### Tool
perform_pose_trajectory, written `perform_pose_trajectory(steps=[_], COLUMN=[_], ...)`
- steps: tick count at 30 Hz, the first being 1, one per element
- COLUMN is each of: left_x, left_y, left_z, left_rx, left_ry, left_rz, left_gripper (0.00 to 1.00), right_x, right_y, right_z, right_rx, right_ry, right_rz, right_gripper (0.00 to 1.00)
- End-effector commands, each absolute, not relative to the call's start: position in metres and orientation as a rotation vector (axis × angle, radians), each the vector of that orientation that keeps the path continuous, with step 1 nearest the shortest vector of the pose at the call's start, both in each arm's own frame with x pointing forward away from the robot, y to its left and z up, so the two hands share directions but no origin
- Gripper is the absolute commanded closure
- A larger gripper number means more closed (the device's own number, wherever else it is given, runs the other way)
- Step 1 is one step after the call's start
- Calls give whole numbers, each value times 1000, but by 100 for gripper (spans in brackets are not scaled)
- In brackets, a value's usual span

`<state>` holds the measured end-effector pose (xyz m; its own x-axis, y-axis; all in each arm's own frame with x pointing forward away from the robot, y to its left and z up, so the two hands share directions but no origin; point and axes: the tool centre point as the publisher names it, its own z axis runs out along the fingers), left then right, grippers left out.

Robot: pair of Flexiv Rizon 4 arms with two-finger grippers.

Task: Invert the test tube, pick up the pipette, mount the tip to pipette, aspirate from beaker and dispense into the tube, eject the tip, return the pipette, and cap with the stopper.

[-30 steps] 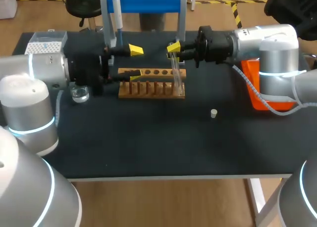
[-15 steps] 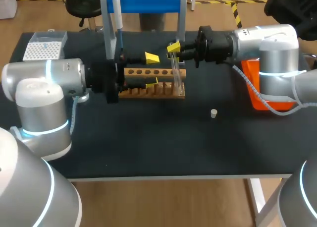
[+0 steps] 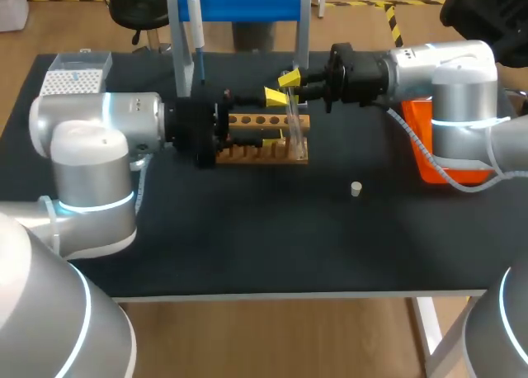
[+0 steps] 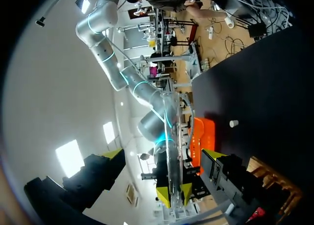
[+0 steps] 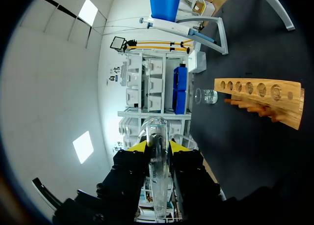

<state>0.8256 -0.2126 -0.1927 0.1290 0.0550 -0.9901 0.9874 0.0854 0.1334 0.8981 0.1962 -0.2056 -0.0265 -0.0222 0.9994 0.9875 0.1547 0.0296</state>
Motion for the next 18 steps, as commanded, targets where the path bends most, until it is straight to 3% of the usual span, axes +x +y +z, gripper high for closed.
perform_pose_trajectory(steps=[1,14,16,18], left_x=[826,826,826,825], left_y=[-225,-238,-238,-239], left_z=[-194,-197,-197,-196], left_rx=[1241,1238,1238,1239], left_ry=[1192,1202,1205,1207], left_rz=[-1020,-1047,-1047,-1047], left_gripper=[0,0,4,18], right_x=[898,898,898,898], right_y=[196,196,196,196], right_z=[-205,-205,-205,-205], right_rx=[-1066,-1066,-1066,-1066], right_ry=[-1286,-1286,-1286,-1286], right_rz=[-1122,-1122,-1122,-1122], right_gripper=[100,100,100,100])
